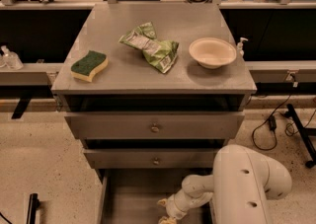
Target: Open bottom drawer
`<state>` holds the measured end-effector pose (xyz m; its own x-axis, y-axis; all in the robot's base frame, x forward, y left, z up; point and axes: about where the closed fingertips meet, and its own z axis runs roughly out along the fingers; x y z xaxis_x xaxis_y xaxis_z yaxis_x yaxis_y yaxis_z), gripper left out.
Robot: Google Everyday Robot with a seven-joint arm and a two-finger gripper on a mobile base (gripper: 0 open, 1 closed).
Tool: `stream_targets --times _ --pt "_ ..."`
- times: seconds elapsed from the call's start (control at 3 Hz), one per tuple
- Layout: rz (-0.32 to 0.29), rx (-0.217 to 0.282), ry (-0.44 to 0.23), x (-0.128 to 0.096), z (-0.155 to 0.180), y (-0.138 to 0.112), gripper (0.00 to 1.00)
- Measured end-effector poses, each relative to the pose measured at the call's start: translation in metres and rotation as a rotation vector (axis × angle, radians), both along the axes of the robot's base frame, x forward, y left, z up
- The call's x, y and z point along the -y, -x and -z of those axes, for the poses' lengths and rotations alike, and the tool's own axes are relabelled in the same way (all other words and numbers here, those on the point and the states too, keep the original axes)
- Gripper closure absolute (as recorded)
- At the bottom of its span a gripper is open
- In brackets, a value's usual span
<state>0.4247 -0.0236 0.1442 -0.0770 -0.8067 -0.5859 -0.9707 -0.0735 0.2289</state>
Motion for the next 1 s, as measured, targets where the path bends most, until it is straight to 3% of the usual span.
stream_targets --times 0.33,0.67,1.0 --pt "0.0 0.0 0.0 0.0 0.0 0.0 0.36" --pt "0.09 0.127 0.067 0.046 -0.018 -0.038 0.44" --pt "0.145 0.203 0.108 0.074 -0.032 -0.061 0.41"
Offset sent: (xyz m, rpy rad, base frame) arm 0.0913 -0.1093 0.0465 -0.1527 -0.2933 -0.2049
